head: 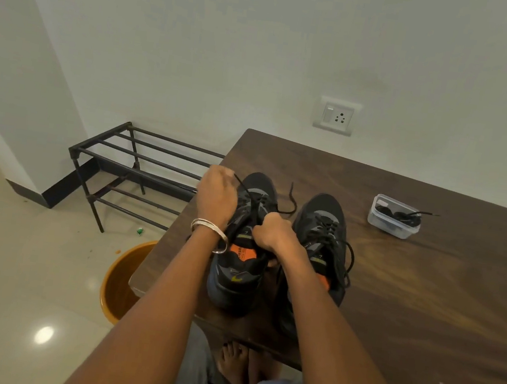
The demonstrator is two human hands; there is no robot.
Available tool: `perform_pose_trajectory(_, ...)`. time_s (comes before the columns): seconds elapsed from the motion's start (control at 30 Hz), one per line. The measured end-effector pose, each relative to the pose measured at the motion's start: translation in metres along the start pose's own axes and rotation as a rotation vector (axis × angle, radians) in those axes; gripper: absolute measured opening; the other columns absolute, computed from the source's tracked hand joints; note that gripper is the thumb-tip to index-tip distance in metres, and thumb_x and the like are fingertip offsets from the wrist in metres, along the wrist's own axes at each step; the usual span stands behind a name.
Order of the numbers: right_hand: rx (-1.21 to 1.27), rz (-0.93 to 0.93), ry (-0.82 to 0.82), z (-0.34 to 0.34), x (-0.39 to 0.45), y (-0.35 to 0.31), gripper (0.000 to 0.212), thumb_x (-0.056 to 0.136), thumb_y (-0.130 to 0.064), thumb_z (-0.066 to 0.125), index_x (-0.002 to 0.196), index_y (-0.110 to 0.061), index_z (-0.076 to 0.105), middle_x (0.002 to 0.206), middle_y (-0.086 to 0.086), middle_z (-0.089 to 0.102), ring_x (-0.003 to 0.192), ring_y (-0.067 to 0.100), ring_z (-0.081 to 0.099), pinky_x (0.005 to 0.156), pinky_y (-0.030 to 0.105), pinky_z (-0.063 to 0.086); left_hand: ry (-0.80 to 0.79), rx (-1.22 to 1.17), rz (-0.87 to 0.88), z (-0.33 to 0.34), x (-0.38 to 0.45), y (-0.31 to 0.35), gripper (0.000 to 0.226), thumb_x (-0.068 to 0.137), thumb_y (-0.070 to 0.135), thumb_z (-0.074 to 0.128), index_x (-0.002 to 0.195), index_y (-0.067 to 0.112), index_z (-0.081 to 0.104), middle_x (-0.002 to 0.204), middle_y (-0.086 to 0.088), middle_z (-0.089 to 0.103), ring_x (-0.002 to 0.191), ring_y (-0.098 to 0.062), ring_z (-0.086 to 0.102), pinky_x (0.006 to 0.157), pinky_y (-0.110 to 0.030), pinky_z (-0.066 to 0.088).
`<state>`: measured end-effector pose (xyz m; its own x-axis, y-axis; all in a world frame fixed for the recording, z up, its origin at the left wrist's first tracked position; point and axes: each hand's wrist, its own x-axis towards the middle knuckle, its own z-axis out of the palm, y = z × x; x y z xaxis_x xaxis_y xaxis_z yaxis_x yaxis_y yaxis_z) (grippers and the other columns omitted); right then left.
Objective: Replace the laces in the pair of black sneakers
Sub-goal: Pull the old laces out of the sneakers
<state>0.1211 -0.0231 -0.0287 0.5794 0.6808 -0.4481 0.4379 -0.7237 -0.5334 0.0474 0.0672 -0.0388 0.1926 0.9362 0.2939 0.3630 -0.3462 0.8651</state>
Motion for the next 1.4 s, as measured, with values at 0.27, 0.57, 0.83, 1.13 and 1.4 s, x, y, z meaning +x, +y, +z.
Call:
perform_pose_trajectory(0.27, 0.001, -0.019, -0.007, 0.0, -0.001, 0.0, 0.024, 0.098, -0.022, 0.05, 0.111, -0.003, 0.057, 0.103, 0.015, 0.055, 0.095, 0.037, 0.064, 0.081, 0.048, 0.059, 0.059, -0.79, -0.267, -0.028, 0.011, 0.003, 0.014, 0.099, 0.017, 0.046, 0.087, 0.015, 0.053, 0.068, 0.003, 0.048, 0.056, -0.008, 0.042, 0.055, -0.023, 0.039)
perform_pose_trajectory(0.57, -0.016, -0.025, 0.007, 0.0, -0.001, -0.001, 0.014, 0.096, -0.021, 0.052, 0.099, -0.007, 0.051, 0.102, 0.014, 0.051, 0.1, 0.037, 0.062, 0.085, 0.048, 0.057, -0.378, 0.526, 0.375, 0.013, 0.013, -0.02, 0.022, 0.084, 0.038, 0.062, 0.082, 0.023, 0.078, 0.085, -0.002, 0.071, 0.085, -0.022, 0.06, 0.096, -0.042, 0.04)
perform_pose_trajectory(0.83, -0.062, -0.02, 0.011, -0.002, -0.005, -0.001, 0.031, 0.098, -0.025, 0.051, 0.121, -0.004, 0.056, 0.113, 0.016, 0.054, 0.096, 0.033, 0.058, 0.067, 0.033, 0.045, -0.336, 0.718, 0.314, 0.018, -0.002, -0.007, 0.033, 0.099, 0.031, 0.048, 0.109, 0.004, 0.063, 0.112, -0.016, 0.058, 0.114, -0.034, 0.049, 0.091, -0.04, 0.042)
perform_pose_trajectory(1.13, -0.027, -0.031, 0.019, -0.001, -0.005, -0.001, 0.03, 0.098, -0.025, 0.051, 0.118, -0.005, 0.058, 0.125, 0.018, 0.056, 0.109, 0.038, 0.059, 0.093, 0.047, 0.053, 0.018, -0.755, -0.363, -0.011, 0.003, 0.017, 0.025, 0.104, 0.021, 0.035, 0.091, 0.011, 0.054, 0.078, -0.003, 0.062, 0.068, -0.013, 0.06, 0.056, -0.02, 0.042)
perform_pose_trajectory(1.4, -0.021, -0.022, 0.016, 0.0, -0.003, -0.001, 0.03, 0.098, -0.025, 0.052, 0.118, -0.004, 0.058, 0.124, 0.019, 0.056, 0.108, 0.039, 0.06, 0.092, 0.049, 0.054, -0.106, -0.258, -0.032, -0.015, -0.002, 0.011, 0.032, 0.098, 0.034, 0.049, 0.071, 0.017, 0.05, 0.06, 0.008, 0.043, 0.05, -0.001, 0.039, 0.051, -0.014, 0.031)
